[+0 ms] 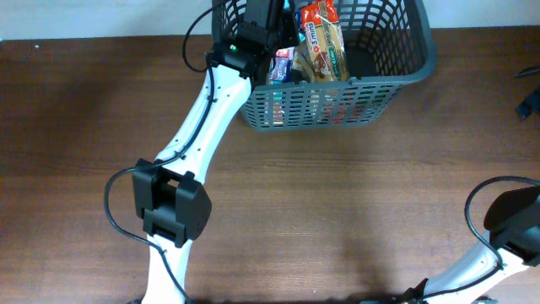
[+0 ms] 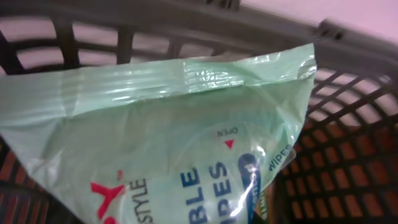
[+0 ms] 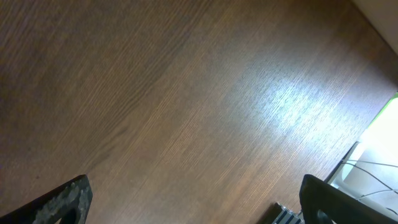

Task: Pack container
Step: 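Carry the wipes pack with the left gripper over the basket, then release the wipes pack into the basket with the left gripper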

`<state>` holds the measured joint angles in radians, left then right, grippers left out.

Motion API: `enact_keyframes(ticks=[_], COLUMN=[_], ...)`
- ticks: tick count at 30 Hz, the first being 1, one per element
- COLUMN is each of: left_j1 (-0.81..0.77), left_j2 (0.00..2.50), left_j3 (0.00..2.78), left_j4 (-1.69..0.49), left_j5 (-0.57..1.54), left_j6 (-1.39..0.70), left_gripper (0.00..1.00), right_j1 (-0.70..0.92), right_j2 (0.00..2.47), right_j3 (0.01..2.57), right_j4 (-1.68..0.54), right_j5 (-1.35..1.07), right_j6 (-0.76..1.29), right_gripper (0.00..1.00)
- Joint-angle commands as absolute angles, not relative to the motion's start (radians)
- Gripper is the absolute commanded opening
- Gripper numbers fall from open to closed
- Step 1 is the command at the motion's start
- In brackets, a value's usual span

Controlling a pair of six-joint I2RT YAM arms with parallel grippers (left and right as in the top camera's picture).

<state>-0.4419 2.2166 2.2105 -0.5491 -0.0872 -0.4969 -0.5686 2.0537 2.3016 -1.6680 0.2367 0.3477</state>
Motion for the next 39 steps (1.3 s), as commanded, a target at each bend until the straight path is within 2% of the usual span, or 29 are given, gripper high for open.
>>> enact_keyframes(ticks=[1,4,8,10,16,21,29,39], left_j1=[-0.439,-0.438,-0.438,-0.437,-0.426,-0.416,-0.402,-0.321], left_j2=[2.271,2.285,2.289,2.289,2.287,2.269,2.179,1.953], left_j3=[2.214,2.214,2.214,2.214,2.219,2.272,2.450,2.521], left_j4=[-0.577,-0.596,-0.599,-0.598,-0.596,-0.609,-0.675,-0.908], left_j5=[-0.103,-0.102,-0.103,-0.103,-0.102,-0.101,-0.109,-0.293], left_j6=[-0.480,-0.480,-0.480,-0.480,-0.479,-0.467,-0.334,-0.283], left_gripper=[0.12,0.15,0.42,0.63,0.98,0.99,0.99,0.99], right_j1=[-0.569,-0.569,-0.569,-0.569,-0.569,-0.569,-0.569,-0.569], right_j2=[2.054,2.054,2.054,2.054,2.054,2.054,2.054,2.054], right_j3=[2.296,2.296,2.296,2.296,2.296,2.296,2.296,2.296], right_j4=[-1.664,-1.664,-1.664,-1.664,-1.665,-1.664,-1.665,-1.664], right_j5=[0.235,0.235,0.235,0.235,0.235,0.235,0.235,0.235], right_j6=[0.361,0.361,0.361,0.361,0.361,0.361,0.361,0.361], right_gripper=[0.99,0.99,0.99,0.99,0.99,0.99,0.99,0.99])
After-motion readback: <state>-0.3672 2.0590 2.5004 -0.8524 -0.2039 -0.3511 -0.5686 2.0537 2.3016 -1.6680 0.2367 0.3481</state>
